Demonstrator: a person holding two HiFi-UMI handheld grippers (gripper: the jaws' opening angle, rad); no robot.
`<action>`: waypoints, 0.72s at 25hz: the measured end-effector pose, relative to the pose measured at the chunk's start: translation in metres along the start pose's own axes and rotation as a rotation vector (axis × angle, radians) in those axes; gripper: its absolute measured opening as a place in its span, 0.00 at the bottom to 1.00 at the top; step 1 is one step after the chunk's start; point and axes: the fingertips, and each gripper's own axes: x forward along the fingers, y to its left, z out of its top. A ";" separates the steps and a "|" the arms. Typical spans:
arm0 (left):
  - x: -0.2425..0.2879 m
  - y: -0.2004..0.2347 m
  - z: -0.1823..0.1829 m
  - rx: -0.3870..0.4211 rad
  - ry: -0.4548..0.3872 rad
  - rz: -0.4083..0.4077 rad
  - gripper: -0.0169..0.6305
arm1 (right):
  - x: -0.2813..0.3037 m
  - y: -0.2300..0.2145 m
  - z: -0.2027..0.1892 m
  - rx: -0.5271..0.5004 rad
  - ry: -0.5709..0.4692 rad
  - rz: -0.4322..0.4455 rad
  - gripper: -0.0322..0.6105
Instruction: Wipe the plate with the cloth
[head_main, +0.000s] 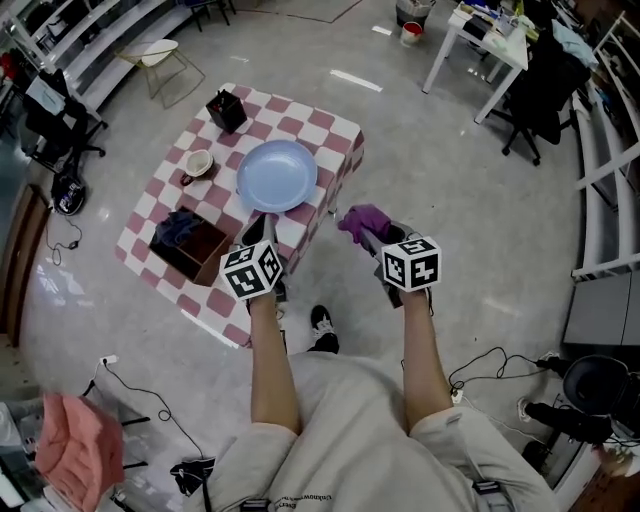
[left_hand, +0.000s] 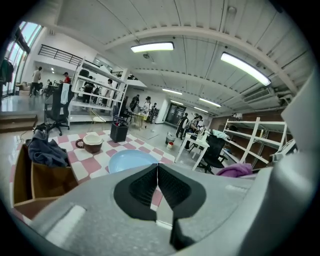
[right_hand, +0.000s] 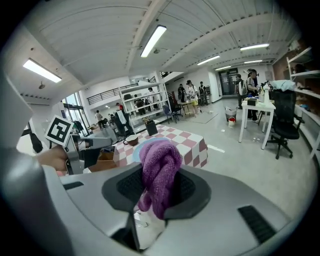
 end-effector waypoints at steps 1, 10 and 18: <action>0.007 0.003 0.001 0.002 0.006 -0.001 0.04 | 0.006 -0.003 0.002 0.010 0.003 0.002 0.24; 0.048 0.041 0.020 0.021 0.005 0.012 0.04 | 0.060 -0.008 0.022 -0.014 0.030 0.007 0.24; 0.058 0.056 0.027 -0.002 0.010 0.029 0.04 | 0.072 -0.018 0.046 -0.016 0.020 -0.010 0.25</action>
